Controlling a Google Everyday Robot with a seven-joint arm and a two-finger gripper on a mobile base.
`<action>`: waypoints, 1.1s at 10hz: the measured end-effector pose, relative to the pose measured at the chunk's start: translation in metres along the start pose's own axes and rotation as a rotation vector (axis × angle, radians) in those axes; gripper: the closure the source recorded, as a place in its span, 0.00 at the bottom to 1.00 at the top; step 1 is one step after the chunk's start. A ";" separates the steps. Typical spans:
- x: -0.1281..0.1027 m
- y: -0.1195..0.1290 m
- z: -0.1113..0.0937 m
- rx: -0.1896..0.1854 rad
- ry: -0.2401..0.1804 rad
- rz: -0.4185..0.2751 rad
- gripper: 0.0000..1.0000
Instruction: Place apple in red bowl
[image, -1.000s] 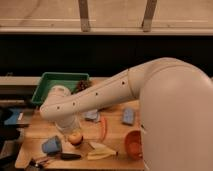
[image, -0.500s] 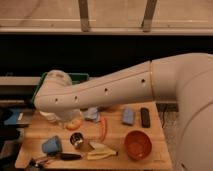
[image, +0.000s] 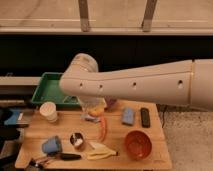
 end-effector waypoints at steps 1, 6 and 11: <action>0.008 -0.021 0.009 0.016 0.020 0.045 1.00; 0.079 -0.129 0.061 0.086 0.169 0.301 1.00; 0.132 -0.172 0.092 0.104 0.264 0.433 1.00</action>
